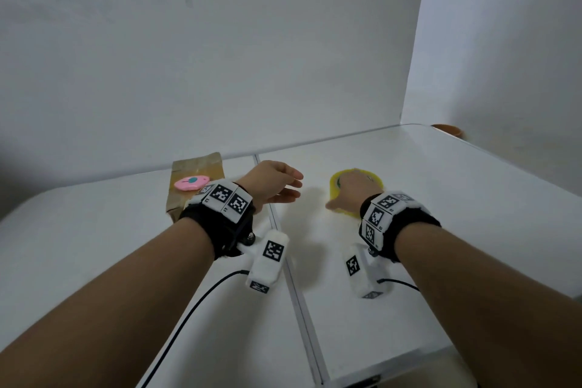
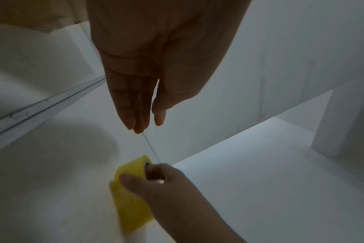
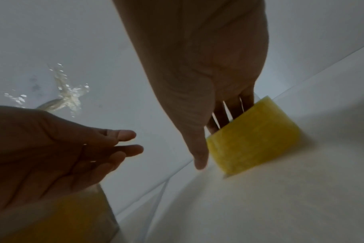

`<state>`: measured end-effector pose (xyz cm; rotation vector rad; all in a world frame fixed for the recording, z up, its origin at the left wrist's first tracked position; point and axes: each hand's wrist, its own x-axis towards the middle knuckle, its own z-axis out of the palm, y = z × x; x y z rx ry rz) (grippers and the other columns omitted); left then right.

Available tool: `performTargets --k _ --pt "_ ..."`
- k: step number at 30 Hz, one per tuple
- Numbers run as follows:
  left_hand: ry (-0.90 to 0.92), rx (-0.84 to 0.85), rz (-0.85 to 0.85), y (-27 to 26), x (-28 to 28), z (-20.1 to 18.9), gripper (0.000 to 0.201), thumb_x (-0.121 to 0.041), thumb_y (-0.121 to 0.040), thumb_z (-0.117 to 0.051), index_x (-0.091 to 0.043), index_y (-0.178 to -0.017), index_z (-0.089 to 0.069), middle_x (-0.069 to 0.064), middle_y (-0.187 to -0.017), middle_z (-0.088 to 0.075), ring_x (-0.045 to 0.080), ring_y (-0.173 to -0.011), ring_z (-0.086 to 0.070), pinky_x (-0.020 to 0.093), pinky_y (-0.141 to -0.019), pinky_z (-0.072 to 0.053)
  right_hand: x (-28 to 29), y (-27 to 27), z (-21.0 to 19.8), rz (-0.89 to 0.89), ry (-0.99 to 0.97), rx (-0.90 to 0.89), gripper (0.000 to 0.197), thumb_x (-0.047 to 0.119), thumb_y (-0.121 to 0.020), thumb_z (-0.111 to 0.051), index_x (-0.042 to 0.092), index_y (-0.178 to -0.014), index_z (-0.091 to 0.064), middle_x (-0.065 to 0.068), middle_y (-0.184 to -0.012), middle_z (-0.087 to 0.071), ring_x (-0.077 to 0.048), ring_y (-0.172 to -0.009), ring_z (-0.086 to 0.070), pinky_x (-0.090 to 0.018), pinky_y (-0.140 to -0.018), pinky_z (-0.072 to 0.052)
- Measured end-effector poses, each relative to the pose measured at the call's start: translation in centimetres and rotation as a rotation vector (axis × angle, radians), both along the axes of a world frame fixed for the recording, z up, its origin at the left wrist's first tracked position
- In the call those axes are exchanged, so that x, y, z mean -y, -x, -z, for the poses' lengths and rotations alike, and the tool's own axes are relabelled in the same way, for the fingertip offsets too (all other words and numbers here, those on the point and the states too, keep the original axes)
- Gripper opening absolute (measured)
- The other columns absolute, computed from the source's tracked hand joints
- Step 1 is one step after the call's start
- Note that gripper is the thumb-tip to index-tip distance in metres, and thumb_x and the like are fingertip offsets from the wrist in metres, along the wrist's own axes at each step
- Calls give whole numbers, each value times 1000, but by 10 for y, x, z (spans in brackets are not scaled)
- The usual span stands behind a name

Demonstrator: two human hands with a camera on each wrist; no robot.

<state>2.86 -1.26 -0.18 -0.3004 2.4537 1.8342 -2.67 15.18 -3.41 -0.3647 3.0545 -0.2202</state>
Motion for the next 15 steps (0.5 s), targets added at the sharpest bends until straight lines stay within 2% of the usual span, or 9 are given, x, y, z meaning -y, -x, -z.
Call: performTargets --k 2,4,7,10,12,15 --pt "7 -58 9 -8 6 -10 21 -1 -94 -45 -6 -97 -65 12 -104 -67 22 -80 -67 29 -78 -58 11 -4 -8 3 158 -99 57 46 -82 -65 8 -122 -53 -14 -130 -45 -34 -120 -49 -43 -98 -45" --pt "15 -150 0 -18 16 -25 21 -1 -94 -46 -7 -97 -65 10 -100 -69 19 -76 -68 27 -75 -58 30 -10 -23 -72 277 -189 60 41 -85 -64 8 -132 -47 -13 -138 -40 -35 -126 -44 -44 -102 -43" --pt "63 -310 -69 -39 47 -50 23 -2 -94 -45 -10 -96 -66 7 -96 -72 17 -73 -68 27 -73 -57 66 -21 -44 -208 369 -245 45 32 -88 -61 11 -127 -52 -10 -137 -41 -32 -124 -45 -40 -100 -43" --pt "149 -410 -187 -60 91 -66 27 -2 -93 -44 -12 -91 -68 4 -94 -73 16 -71 -69 28 -73 -57 102 -33 -54 -330 450 -221 33 26 -89 -59 14 -120 -58 -8 -134 -46 -28 -123 -48 -38 -100 -45" --pt "179 -410 -264 -74 122 -67 27 -2 -94 -43 -13 -90 -68 4 -95 -72 16 -71 -68 29 -73 -57 124 -41 -57 -404 499 -207 29 25 -90 -59 15 -117 -62 -8 -130 -50 -26 -118 -52 -35 -99 -45" --pt "146 -355 -341 -94 159 -57 25 -2 -94 -44 -12 -90 -67 7 -98 -71 17 -72 -67 25 -72 -57 153 -53 -61 -498 542 -172 28 23 -90 -58 14 -116 -64 -7 -124 -56 -23 -115 -55 -25 -92 -40"
